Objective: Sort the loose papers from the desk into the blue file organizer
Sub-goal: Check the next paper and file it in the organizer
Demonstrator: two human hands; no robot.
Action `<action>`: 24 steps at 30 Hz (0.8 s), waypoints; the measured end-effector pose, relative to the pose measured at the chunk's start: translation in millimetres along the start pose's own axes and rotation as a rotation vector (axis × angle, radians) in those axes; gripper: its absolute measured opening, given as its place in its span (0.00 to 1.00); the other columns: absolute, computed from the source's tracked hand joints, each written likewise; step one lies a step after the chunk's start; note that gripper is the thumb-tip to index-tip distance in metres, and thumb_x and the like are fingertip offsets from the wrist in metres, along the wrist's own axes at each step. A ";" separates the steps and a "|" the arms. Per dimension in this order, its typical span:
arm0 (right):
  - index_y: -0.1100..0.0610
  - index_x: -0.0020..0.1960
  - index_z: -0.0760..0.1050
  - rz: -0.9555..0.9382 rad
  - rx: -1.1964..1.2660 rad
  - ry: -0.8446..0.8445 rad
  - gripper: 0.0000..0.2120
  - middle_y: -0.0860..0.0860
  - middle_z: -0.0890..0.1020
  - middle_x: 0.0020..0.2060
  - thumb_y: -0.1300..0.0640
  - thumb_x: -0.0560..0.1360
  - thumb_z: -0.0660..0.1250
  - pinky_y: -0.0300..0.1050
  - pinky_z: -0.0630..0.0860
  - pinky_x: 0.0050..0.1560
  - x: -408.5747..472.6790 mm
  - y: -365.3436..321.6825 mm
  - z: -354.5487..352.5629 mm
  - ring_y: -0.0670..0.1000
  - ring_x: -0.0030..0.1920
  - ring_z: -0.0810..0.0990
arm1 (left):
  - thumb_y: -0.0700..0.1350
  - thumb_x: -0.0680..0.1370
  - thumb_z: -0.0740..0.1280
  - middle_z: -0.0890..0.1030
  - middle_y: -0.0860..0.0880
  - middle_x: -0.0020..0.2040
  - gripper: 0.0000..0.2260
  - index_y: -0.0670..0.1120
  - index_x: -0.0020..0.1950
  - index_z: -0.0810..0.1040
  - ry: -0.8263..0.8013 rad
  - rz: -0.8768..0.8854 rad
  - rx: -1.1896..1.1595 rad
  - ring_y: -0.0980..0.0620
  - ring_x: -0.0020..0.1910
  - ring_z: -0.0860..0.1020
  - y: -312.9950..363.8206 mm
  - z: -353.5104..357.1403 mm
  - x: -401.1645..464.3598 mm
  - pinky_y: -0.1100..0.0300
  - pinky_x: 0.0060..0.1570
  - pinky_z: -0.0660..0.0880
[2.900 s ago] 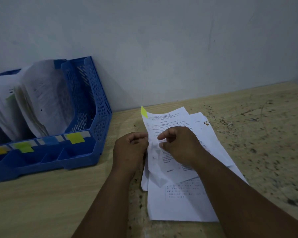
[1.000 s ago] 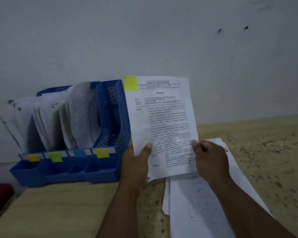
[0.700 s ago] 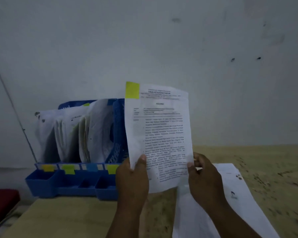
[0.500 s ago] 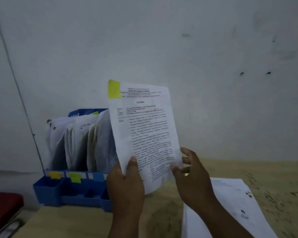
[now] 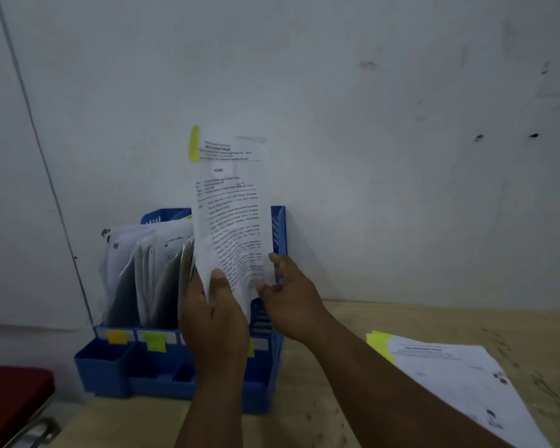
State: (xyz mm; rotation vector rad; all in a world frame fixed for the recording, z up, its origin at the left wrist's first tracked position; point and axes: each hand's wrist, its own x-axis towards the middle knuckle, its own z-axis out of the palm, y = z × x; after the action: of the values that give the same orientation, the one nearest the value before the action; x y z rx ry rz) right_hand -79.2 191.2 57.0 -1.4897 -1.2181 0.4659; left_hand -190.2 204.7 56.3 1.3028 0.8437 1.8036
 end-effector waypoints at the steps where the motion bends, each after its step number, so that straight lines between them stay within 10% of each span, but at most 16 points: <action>1: 0.48 0.79 0.59 0.010 -0.003 -0.007 0.29 0.43 0.70 0.67 0.55 0.82 0.66 0.34 0.66 0.68 2.6 1.9 3.6 0.42 0.64 0.70 | 0.48 0.85 0.60 0.79 0.66 0.50 0.14 0.70 0.58 0.76 -0.025 0.015 -0.008 0.65 0.50 0.79 -1.2 0.2 1.1 0.64 0.48 0.78; 16: 0.46 0.74 0.68 0.067 0.064 -0.016 0.18 0.46 0.74 0.66 0.49 0.84 0.58 0.44 0.69 0.70 18.4 -1.8 20.7 0.46 0.62 0.74 | 0.64 0.82 0.50 0.77 0.53 0.51 0.19 0.58 0.58 0.77 -0.386 0.096 0.295 0.55 0.51 0.78 -56.2 3.5 14.8 0.45 0.55 0.78; 24: 0.47 0.76 0.66 0.029 0.086 -0.016 0.28 0.47 0.72 0.71 0.37 0.80 0.60 0.36 0.69 0.57 10.7 -6.4 23.1 0.43 0.60 0.73 | 0.47 0.82 0.63 0.80 0.54 0.39 0.10 0.56 0.42 0.77 -0.438 0.125 0.565 0.56 0.39 0.79 -71.7 -7.4 24.9 0.44 0.43 0.80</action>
State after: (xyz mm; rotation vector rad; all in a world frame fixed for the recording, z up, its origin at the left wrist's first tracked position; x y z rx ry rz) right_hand -96.5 210.9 58.7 -1.4342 -1.1755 0.5446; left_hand -188.9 261.8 5.8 2.0545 1.0736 1.3187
